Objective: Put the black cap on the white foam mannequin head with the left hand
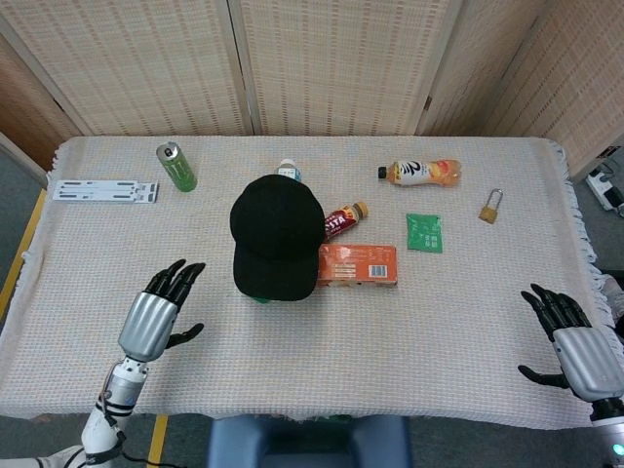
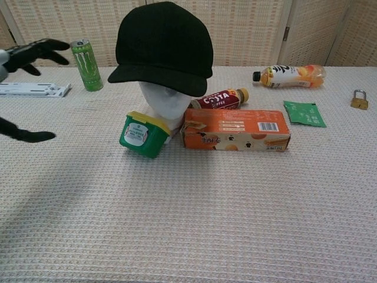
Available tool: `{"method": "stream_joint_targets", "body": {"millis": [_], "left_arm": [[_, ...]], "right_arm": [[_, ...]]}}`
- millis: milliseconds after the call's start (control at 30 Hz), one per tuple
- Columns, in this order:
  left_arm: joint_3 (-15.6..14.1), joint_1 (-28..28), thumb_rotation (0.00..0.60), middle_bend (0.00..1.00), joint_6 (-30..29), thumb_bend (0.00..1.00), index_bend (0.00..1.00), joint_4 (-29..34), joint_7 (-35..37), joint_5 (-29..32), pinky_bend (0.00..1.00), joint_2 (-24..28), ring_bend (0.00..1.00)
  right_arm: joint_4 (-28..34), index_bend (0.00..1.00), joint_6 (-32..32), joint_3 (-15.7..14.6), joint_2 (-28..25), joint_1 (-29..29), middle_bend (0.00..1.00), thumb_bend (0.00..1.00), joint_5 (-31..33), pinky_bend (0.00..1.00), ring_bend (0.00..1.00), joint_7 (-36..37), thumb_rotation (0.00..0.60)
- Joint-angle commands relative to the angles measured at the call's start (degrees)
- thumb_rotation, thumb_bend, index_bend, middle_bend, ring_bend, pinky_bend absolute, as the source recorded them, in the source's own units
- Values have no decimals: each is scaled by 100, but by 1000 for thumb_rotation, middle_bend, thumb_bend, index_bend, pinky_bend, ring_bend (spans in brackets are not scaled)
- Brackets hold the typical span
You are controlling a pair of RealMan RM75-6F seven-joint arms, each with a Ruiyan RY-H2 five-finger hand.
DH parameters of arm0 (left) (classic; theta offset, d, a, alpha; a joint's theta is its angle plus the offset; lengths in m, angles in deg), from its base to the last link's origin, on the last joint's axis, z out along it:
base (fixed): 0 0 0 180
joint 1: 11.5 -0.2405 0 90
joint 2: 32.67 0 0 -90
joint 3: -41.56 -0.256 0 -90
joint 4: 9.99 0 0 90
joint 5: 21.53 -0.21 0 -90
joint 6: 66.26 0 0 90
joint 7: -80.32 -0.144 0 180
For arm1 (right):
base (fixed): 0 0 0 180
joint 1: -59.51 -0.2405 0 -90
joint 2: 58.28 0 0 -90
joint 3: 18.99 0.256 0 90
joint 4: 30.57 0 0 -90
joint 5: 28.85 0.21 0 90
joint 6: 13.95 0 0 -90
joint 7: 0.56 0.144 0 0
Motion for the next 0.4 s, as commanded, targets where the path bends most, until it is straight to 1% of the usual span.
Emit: {"method": "stream_joint_targets", "body": {"millis": [33,133,167,233,300,400], "left_arm": [[-639,-972,600,181,493,39,2,948,509,1024,239,1607,101],[-541,-1345,600,180,279,41,15,703,895,1107,228,1699,97],[-492,-1421,600,180,245,40,25,624,891,1151,227,1685,97],[-431,-1470,600,180,273,44,42,522,930,1034,217,1763,93],[-229,-1578,600,180,79,48,49,390,949,982,204,1706,86],[-81,-1686,600,180,7,48,50,266,879,890,201,1630,83]], "right_arm": [[16,0,56,39,115,-17,0,4,108,0,0,-185,600],[29,0,64,71,208,-22,0,4,177,0,0,-348,600],[30,0,57,78,230,-21,0,4,185,0,0,-388,600],[15,0,28,95,284,-19,0,4,184,0,0,-459,600],[0,0,33,96,323,-20,0,4,192,0,0,-515,600],[-24,0,72,78,358,-31,0,4,185,0,0,-589,600]]}}
